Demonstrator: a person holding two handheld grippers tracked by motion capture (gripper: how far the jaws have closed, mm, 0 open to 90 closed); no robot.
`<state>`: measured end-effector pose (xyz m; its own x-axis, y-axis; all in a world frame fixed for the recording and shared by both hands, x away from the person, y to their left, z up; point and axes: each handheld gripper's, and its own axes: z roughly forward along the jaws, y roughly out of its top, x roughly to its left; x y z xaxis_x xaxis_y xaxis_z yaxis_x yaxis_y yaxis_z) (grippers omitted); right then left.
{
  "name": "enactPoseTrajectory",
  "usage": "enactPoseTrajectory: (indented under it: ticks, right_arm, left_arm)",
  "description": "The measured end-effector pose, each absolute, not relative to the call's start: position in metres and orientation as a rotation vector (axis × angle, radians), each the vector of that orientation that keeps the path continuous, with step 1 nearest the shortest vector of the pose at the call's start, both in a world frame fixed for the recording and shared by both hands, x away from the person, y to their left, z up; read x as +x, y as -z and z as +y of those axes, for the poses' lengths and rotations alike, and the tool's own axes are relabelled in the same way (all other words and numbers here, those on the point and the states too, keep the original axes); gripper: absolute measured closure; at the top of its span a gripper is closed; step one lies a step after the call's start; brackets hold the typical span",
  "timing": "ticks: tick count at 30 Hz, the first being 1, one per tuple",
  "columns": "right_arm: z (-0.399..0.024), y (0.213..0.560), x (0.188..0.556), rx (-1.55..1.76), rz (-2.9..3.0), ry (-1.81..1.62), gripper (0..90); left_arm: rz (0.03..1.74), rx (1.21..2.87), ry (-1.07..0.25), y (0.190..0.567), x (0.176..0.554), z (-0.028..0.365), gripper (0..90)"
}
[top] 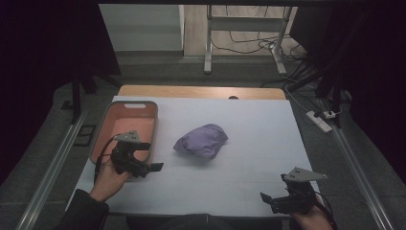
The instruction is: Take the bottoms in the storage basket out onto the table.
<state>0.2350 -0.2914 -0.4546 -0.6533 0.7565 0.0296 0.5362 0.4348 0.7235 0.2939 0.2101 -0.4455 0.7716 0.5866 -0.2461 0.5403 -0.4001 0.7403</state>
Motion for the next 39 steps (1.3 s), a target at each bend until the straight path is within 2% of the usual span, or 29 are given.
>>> enactPoseTrajectory:
  ticks: [39]
  right_arm:
    - [-0.291,0.455,0.235,1.119,2.394,-1.04,0.5]
  left_arm:
    - [0.953,2.008,-0.101,0.458,0.257,0.253,0.0]
